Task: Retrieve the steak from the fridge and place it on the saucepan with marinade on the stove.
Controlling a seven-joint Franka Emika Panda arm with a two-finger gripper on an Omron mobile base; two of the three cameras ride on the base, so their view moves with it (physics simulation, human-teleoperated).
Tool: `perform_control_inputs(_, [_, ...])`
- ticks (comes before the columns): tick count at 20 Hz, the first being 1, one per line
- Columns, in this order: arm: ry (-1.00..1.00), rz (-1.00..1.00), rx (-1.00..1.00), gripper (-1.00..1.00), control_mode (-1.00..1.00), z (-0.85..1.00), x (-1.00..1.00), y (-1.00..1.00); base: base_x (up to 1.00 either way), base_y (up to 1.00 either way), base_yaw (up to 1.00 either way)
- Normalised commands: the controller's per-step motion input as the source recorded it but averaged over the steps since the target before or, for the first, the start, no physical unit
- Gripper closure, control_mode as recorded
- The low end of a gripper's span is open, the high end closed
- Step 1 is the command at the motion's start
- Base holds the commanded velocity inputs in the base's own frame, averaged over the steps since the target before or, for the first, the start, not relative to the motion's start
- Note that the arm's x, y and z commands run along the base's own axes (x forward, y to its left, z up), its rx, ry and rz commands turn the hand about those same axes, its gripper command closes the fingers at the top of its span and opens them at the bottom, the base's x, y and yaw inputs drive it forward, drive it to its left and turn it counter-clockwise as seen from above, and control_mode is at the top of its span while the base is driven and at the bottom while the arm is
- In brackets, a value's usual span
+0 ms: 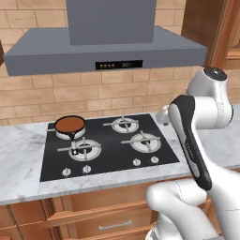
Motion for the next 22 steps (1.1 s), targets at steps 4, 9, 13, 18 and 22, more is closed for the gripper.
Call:
perform_control_inputs(4, [-0.22,0.00,0.00,-1.00,-1.00,-0.06,-0.67,0.00,0.00,0.00,0.00])
perform_control_inputs(9, [-0.08,0.00,0.00,-1.00,-1.00,-0.15,-0.35,0.00,0.00,0.00,0.00])
perform_control_inputs(13, [-0.01,0.00,0.00,-1.00,-1.00,-0.09,-0.19,0.00,0.00,0.00,0.00])
perform_control_inputs(18, [0.00,0.00,0.00,-1.00,-1.00,0.00,-0.03,0.00,0.00,0.00,0.00])
perform_control_inputs(22, [0.00,0.00,0.00,-1.00,1.00,0.00,0.00,0.00,0.00,0.00,0.00])
